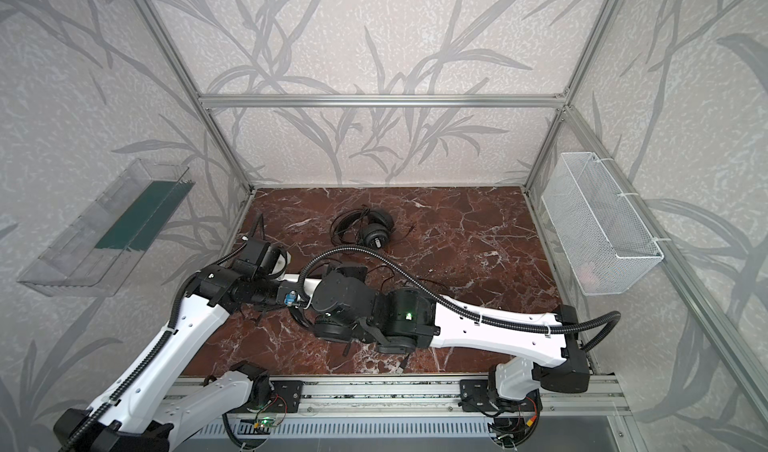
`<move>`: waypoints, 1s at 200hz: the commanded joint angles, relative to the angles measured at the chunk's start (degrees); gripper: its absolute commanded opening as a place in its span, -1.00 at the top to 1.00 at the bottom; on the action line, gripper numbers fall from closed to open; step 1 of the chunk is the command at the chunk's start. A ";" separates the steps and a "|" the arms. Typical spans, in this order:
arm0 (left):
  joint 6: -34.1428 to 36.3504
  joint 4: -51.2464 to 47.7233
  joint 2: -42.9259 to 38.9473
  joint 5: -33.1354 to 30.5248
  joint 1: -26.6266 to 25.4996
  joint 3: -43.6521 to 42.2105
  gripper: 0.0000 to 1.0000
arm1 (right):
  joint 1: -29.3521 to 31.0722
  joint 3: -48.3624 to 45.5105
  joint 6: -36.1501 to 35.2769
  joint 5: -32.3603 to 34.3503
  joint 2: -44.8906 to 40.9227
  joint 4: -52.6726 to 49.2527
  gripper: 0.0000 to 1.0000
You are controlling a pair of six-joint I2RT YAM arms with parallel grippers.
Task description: Wrap the headphones
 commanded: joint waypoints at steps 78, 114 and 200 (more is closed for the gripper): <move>-3.00 0.20 1.76 3.97 4.06 4.41 1.00 | 10.28 -9.81 -5.56 13.10 -3.80 12.20 1.00; -2.12 -0.40 1.51 5.84 3.99 3.96 1.00 | 7.94 -7.50 -5.16 13.44 -1.48 12.04 1.00; -0.95 1.25 -1.07 11.63 3.72 2.06 1.00 | -2.20 -3.11 1.55 4.98 0.74 7.29 1.00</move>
